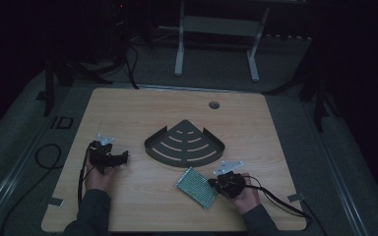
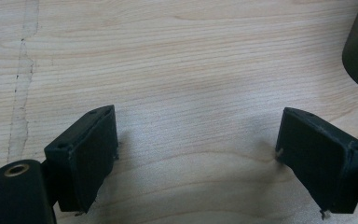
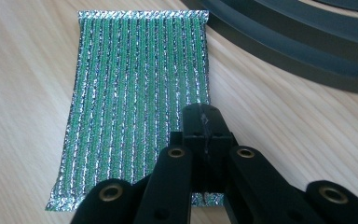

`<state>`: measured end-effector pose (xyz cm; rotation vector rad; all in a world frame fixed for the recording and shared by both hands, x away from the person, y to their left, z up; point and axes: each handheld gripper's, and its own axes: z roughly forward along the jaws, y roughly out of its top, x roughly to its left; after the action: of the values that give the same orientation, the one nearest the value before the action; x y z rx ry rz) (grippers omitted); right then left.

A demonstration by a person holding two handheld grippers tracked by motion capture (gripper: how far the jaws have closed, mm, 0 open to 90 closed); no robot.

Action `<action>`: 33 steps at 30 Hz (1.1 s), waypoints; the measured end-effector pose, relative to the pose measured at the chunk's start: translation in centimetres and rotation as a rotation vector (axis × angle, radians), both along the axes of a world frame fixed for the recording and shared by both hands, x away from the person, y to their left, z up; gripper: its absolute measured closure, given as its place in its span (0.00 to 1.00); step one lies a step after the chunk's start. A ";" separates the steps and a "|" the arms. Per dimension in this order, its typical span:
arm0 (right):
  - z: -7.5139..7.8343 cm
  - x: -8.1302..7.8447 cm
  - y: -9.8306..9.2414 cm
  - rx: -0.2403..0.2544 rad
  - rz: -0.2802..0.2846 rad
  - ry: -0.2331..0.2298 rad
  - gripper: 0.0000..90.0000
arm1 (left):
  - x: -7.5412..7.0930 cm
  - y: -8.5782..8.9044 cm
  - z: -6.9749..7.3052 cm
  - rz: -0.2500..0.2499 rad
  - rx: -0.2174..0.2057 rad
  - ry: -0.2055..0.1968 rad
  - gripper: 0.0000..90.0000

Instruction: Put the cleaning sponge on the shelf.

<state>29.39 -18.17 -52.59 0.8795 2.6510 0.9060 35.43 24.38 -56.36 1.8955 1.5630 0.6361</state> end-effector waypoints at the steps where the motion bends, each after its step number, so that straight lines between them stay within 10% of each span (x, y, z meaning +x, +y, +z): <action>1: 0.0 0.0 -0.3 -0.002 -0.007 -0.001 1.00 | 0.0 0.0 0.0 0.000 0.000 0.000 0.15; 33: 1.6 0.1 -8.7 -0.039 -0.183 -0.007 0.98 | 0.0 0.0 0.0 0.001 -0.001 -0.001 0.15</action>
<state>29.47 -26.90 -50.99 1.0856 2.5223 0.8084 35.43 24.36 -56.37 1.8933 1.5638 0.6363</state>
